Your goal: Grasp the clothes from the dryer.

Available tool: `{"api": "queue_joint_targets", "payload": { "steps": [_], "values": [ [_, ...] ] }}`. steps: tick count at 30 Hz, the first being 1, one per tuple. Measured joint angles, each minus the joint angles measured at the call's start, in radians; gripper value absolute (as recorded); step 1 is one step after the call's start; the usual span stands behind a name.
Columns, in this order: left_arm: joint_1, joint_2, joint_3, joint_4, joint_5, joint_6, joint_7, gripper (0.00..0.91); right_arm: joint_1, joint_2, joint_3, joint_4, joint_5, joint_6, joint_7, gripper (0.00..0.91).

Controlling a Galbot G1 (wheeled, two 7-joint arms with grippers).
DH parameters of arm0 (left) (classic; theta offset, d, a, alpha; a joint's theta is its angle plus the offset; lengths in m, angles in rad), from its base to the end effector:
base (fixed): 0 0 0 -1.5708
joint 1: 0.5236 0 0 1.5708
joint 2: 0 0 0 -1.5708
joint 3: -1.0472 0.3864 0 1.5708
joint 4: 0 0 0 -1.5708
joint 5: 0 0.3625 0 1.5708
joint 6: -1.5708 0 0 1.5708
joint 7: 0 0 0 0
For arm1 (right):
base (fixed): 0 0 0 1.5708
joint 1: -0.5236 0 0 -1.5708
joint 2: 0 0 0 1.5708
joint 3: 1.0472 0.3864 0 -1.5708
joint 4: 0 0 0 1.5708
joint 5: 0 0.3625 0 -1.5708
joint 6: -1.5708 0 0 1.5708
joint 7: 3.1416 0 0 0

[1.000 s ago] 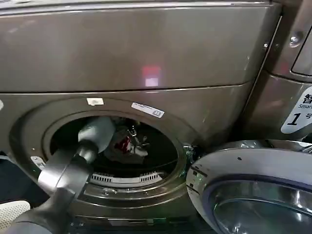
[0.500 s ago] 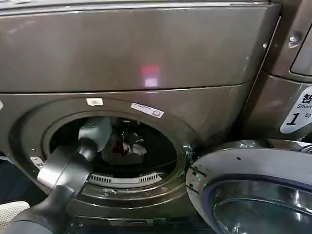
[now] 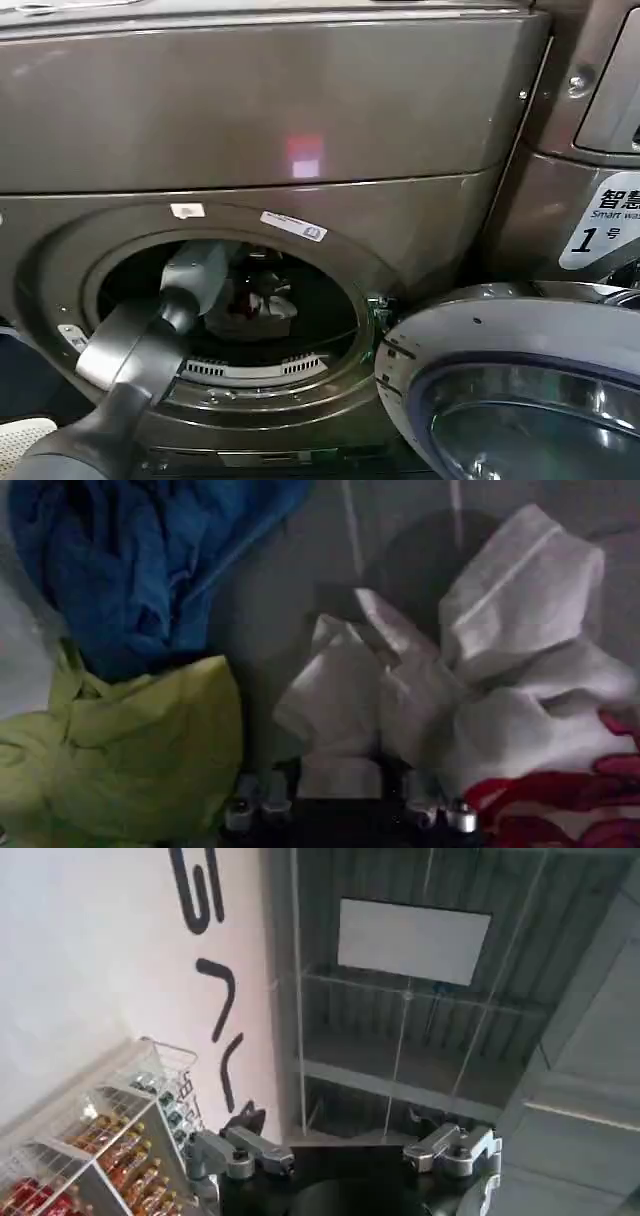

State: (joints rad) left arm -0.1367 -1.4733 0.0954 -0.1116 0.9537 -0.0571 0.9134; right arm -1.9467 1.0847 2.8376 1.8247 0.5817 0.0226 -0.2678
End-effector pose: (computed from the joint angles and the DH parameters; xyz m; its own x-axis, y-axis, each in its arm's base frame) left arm 0.7027 0.0494 -0.2508 -0.3531 0.0089 0.9355 0.9352 -0.0243 0.3532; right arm -0.2576 -0.3664 0.0986 -0.2896 0.5188 -0.8044 0.9353 -0.0252 -0.3530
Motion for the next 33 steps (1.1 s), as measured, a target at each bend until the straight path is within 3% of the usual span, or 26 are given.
{"api": "queue_joint_targets", "payload": {
  "steps": [7,17,33],
  "values": [
    [0.015,0.004,-0.041,-0.027,-0.098,0.003,-0.021,0.0,0.006,-0.001,-0.008,0.002,-0.006,0.0,0.0,0.907],
    [0.107,0.034,-0.103,-0.179,-0.402,0.006,-0.099,0.0,0.027,-0.007,-0.033,0.011,-0.015,0.001,0.001,0.907],
    [0.391,0.023,-0.254,-0.6,-0.859,-0.04,-0.562,0.0,0.042,-0.01,-0.053,0.01,-0.023,0.012,0.007,0.907]
  ]
}}
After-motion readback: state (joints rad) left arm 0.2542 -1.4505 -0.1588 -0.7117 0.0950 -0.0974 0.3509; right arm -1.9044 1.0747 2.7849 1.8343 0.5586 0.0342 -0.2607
